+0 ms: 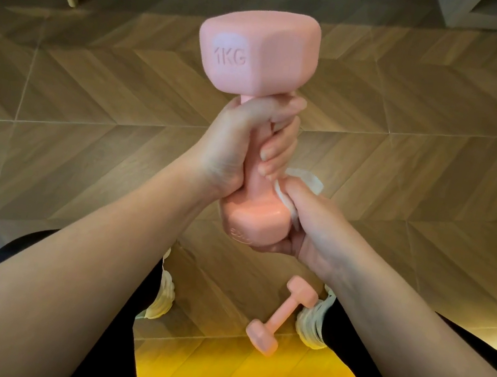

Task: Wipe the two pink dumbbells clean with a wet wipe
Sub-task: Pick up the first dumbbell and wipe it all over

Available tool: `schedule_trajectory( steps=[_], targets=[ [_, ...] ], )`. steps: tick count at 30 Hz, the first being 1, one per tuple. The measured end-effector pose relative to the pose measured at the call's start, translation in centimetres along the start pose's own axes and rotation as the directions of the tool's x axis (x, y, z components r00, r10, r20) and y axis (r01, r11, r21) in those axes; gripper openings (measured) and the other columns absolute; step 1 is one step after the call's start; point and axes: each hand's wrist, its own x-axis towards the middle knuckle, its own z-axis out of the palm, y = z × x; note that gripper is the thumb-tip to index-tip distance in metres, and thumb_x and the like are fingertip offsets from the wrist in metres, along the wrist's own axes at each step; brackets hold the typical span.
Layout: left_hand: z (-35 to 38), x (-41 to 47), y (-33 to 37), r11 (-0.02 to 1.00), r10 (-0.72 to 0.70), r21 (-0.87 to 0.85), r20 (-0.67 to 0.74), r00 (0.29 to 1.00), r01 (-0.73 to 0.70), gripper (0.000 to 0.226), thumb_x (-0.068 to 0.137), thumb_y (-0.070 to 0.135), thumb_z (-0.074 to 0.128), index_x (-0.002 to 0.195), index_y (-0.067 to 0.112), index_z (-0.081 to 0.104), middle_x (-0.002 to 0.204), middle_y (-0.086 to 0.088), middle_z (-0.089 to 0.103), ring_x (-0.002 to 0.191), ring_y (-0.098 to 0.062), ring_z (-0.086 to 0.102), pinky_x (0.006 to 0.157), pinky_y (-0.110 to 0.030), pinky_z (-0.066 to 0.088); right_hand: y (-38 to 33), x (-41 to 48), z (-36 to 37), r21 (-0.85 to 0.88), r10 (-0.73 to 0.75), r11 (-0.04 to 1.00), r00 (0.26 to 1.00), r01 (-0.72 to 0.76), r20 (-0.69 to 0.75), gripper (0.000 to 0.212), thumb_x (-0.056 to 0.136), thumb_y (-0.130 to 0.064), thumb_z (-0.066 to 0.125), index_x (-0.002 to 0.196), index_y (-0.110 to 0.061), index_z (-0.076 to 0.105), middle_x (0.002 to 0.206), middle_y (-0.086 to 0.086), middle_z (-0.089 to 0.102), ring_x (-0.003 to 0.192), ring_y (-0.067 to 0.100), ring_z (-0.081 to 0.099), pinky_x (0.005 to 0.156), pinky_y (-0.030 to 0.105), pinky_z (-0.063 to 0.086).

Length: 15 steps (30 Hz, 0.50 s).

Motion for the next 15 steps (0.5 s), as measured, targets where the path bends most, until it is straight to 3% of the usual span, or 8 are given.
schedule_trajectory(
  steps=[4, 7, 9, 11, 15],
  targets=[
    [0.3, 0.3, -0.6, 0.992, 0.030, 0.123, -0.192, 0.981, -0.006, 0.033, 0.084, 0.019, 0.059, 0.056, 0.016, 0.043, 0.046, -0.001, 0.039, 0.040, -0.015, 0.035, 0.046, -0.027, 0.033, 0.2, -0.2, -0.1, 0.067, 0.011, 0.998, 0.999, -0.009, -0.030, 0.029, 0.094, -0.031, 0.059, 0.112, -0.008, 0.064, 0.084, 0.013, 0.071, 0.066, 0.021, 0.071, 0.052, 0.036, 0.058],
    [0.2, 0.6, -0.9, 0.983, 0.062, 0.184, -0.389, 0.919, 0.011, 0.024, 0.082, 0.020, 0.067, 0.062, 0.017, 0.052, 0.055, 0.001, 0.046, 0.048, -0.014, 0.044, 0.052, -0.028, 0.038, 0.4, -0.1, -0.6, 0.105, -0.003, 0.994, 0.997, 0.011, -0.072, 0.034, 0.094, -0.024, 0.061, 0.122, -0.008, 0.058, 0.110, 0.019, 0.068, 0.090, 0.028, 0.072, 0.062, 0.041, 0.061],
    [-0.1, 0.6, -0.9, 0.986, 0.061, 0.164, -0.482, 0.874, 0.022, 0.028, 0.084, 0.018, 0.069, 0.062, 0.017, 0.051, 0.054, 0.001, 0.045, 0.047, -0.014, 0.043, 0.052, -0.028, 0.038, 0.5, 0.1, -0.6, 0.067, -0.017, 0.997, 0.994, 0.024, -0.106, 0.035, 0.093, -0.024, 0.062, 0.124, -0.008, 0.056, 0.116, 0.020, 0.065, 0.098, 0.033, 0.070, 0.067, 0.044, 0.062],
    [-0.3, 0.5, -0.8, 0.987, 0.068, 0.159, -0.506, 0.860, 0.016, 0.035, 0.086, 0.017, 0.070, 0.058, 0.018, 0.048, 0.050, 0.001, 0.041, 0.044, -0.013, 0.039, 0.051, -0.029, 0.035, 0.6, 0.2, -0.2, 0.031, -0.030, 0.999, 0.992, 0.034, -0.120, 0.033, 0.093, -0.025, 0.063, 0.121, -0.010, 0.056, 0.114, 0.018, 0.066, 0.096, 0.032, 0.070, 0.064, 0.042, 0.061],
    [-0.3, 0.3, -0.3, 0.973, 0.115, 0.228, -0.421, 0.900, -0.017, 0.033, 0.079, 0.017, 0.070, 0.053, 0.019, 0.050, 0.046, 0.002, 0.038, 0.041, -0.014, 0.035, 0.047, -0.028, 0.033, 0.5, 0.6, 0.7, 0.036, 0.001, 0.999, 0.991, 0.004, -0.131, 0.030, 0.093, -0.030, 0.062, 0.117, -0.013, 0.061, 0.105, 0.014, 0.070, 0.087, 0.026, 0.072, 0.057, 0.037, 0.059]
  ],
)
